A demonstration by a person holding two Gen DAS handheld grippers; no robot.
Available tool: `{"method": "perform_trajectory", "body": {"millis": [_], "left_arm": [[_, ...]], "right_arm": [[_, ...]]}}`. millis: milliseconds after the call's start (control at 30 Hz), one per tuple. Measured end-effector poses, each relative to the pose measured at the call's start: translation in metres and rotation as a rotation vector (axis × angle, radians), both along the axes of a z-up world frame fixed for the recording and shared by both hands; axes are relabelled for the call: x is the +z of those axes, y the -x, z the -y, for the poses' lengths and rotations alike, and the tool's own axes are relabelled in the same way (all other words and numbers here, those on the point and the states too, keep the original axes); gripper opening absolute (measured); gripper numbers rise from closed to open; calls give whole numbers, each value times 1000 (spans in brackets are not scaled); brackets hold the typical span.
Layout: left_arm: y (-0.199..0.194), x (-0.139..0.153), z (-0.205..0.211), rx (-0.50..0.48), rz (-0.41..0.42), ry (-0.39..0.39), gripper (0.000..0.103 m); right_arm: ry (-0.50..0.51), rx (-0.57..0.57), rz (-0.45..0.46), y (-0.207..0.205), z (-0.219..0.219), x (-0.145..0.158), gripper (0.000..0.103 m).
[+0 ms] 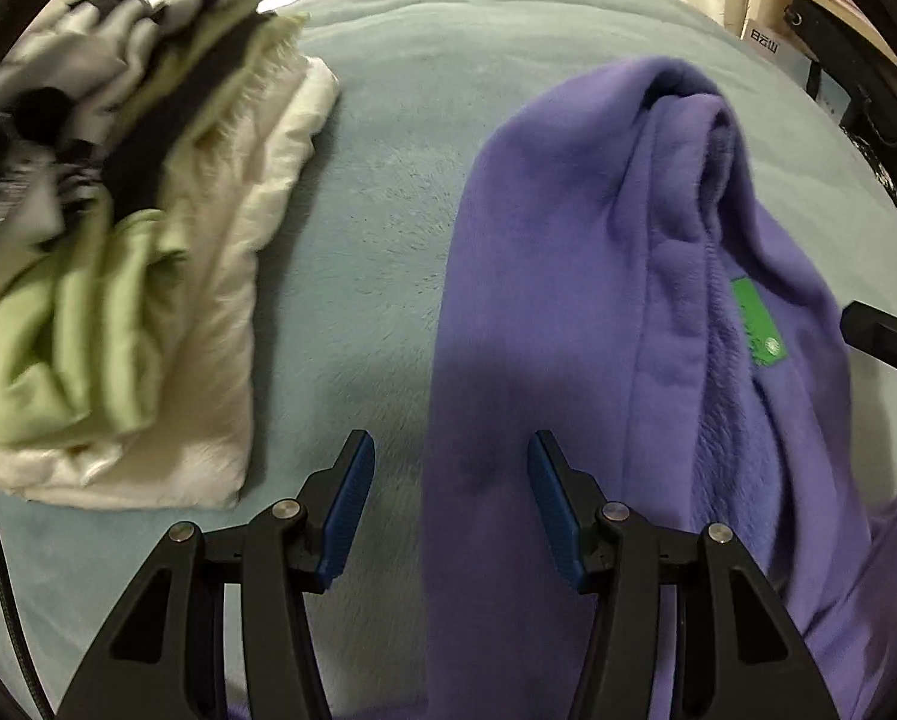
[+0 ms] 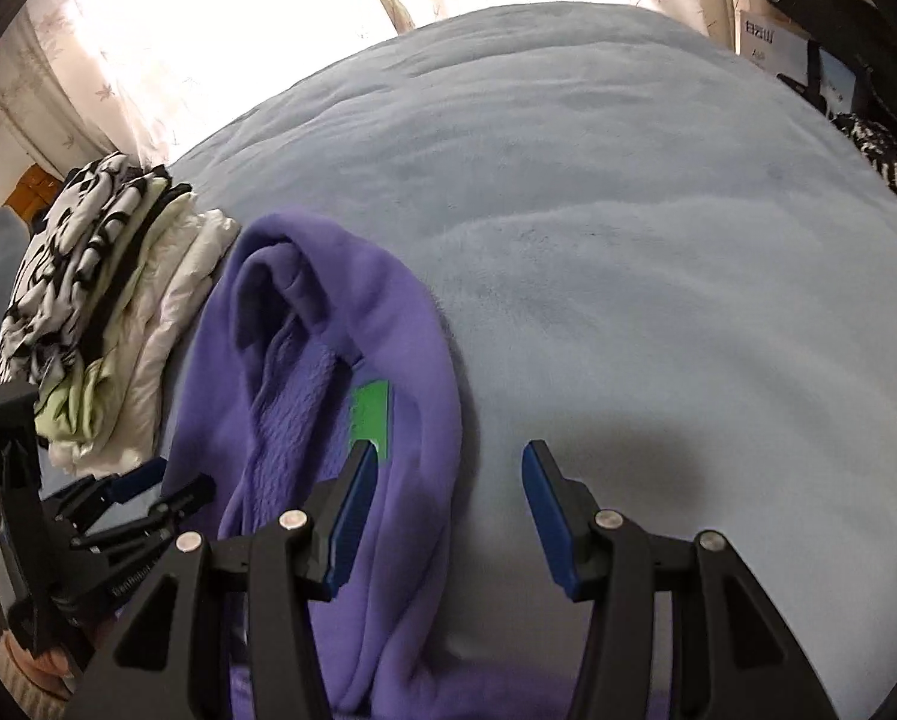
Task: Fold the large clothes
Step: 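Grasp the hood with both grippers, then fold the hood over onto the folded body with both grippers and release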
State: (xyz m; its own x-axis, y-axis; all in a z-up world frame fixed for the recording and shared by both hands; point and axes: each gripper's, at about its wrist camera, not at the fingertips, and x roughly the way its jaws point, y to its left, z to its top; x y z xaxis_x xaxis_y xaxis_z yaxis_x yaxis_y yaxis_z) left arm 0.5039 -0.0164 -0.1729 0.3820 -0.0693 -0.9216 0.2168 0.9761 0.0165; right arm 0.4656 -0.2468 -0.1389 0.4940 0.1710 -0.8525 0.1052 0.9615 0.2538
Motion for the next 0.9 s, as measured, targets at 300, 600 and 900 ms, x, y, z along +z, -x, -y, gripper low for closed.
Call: {"method": "perform_trajectory", "body": {"millis": [300,600,900], "left_arm": [[-20,-5,9,11,-15,79,5],[16,53,-1,77,146,4,3],[124,122,-41,42,241,99,3]], "right_arm": [[-38,-11,-36,-30,-2,-24,12],[0,-12,111,16,14,26,5],[-64,73,293,144,18,97,5]]}}
